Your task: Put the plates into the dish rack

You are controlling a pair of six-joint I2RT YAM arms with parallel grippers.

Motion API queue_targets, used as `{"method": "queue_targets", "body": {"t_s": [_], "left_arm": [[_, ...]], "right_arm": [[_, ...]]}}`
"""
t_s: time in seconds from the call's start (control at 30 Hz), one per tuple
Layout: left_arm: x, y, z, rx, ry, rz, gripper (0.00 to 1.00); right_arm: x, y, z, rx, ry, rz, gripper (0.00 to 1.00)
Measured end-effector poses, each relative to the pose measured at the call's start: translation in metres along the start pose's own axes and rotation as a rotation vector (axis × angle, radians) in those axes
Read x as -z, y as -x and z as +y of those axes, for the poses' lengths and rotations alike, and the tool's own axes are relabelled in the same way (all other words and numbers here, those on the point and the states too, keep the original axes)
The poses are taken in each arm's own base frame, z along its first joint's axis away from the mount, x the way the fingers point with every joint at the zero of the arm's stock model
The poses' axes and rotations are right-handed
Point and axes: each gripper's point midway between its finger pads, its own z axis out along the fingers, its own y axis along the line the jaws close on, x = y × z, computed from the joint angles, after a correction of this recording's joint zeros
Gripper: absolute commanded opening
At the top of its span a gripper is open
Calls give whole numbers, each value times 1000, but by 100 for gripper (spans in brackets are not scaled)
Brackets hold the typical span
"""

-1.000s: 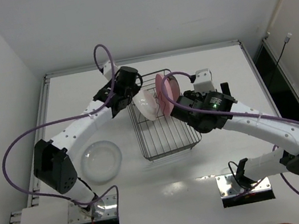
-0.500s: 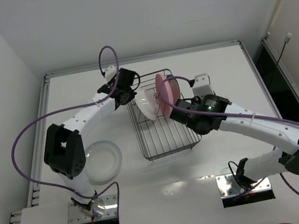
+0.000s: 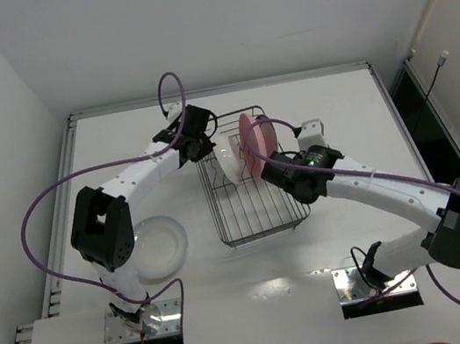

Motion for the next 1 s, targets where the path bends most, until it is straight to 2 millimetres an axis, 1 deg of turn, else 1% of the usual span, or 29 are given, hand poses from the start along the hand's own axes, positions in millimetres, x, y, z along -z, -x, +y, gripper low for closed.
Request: {"method": "queue_targets", "body": {"t_s": [0.07,0.13,0.27,0.33,0.37,0.57,0.7,0.8,1.0], "left_arm": [[2,1,-7,4,-29,11,0],[5,6,-20,12,-65,13,0],[13,21,-55,31,-164,0,0],[17,22,-73,30,-220,3,0],[17,20,-77,22,-229,5,0],[17,-9,-95,-26,-268,67,0],[20,-17,-111,-44,-298,85,0],[26,-16,-116,-66,-298,84,0],[42,4,-115,-127,-258,43,0]], "right_arm": [[-3,-5,5,-1,6,19,0],[-6,-9,10,2,14,38,0],[-11,-19,20,1,35,80,0],[-13,-23,23,4,48,96,0],[-14,-24,25,4,54,100,0],[-15,-26,33,0,86,114,0],[-15,-26,34,3,95,118,0],[-15,-26,34,8,99,118,0],[-15,-25,35,0,109,109,0]]}}
